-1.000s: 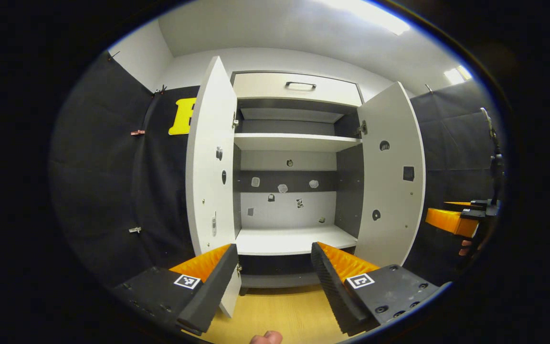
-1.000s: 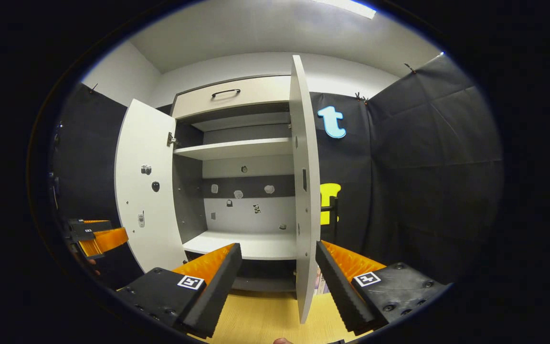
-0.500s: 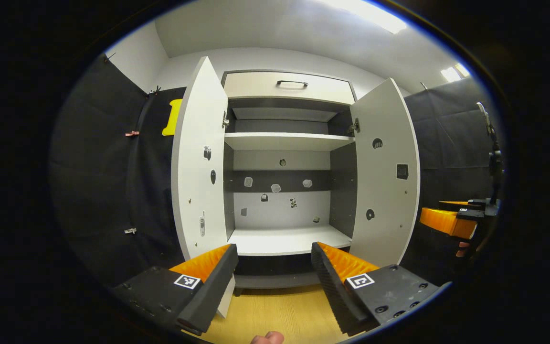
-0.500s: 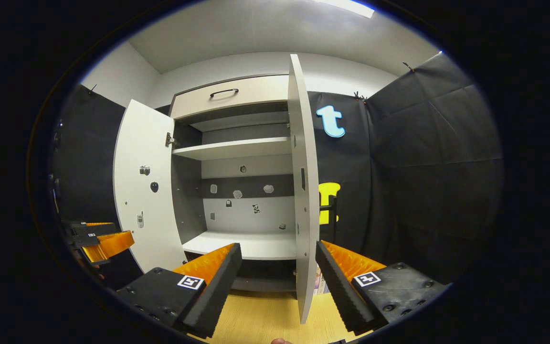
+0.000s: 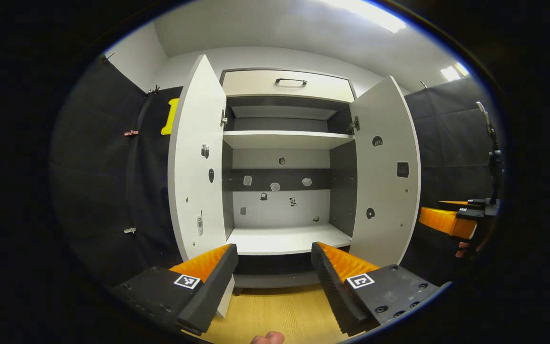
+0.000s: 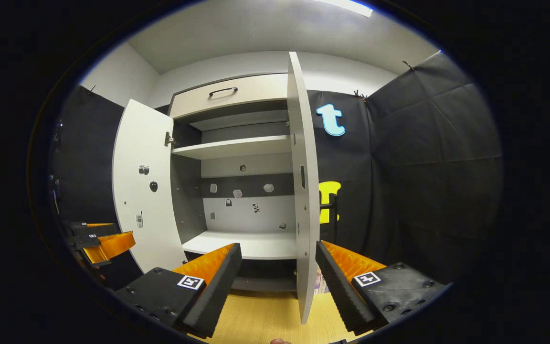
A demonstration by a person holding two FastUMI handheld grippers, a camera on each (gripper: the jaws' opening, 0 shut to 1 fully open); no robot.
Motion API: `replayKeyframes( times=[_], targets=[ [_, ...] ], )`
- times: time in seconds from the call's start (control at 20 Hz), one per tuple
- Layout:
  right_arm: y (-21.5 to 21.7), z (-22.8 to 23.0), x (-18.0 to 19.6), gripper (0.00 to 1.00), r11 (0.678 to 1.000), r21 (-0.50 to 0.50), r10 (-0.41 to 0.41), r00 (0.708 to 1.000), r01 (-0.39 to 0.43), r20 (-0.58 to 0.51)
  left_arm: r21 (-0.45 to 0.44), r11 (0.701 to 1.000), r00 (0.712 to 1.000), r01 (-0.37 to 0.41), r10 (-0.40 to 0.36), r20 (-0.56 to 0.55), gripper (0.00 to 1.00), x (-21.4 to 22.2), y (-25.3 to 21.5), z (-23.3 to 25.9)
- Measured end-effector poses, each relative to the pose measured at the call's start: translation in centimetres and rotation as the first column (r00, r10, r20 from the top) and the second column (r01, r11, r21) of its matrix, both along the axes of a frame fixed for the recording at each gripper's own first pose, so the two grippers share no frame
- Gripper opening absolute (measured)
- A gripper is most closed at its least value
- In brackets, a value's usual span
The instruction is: Open the right door of the double-door shoe cabinet with the right hand, and open the left door with the left hand.
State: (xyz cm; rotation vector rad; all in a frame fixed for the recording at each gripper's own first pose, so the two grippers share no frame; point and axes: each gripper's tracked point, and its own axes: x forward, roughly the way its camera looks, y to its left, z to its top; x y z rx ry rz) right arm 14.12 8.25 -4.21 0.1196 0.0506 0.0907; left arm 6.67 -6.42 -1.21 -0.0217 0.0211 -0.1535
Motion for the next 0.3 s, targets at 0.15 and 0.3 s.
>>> replayKeyframes(
  times=[0.15, 0.3],
  targets=[
    [-0.14, 0.01, 0.08, 0.98, 1.000, 0.002, -0.001, 1.000, 0.001, -0.001, 0.001, 1.000, 1.000, -0.005, 0.005, -0.001, 0.95, 0.02, 0.12, -0.08],
    [-0.27, -0.06, 0.14, 0.98, 1.000, 0.004, 0.000, 1.000, 0.000, -0.004, -0.001, 1.000, 1.000, -0.011, 0.011, -0.002, 0.95, 0.12, 0.12, -0.11]
  ],
)
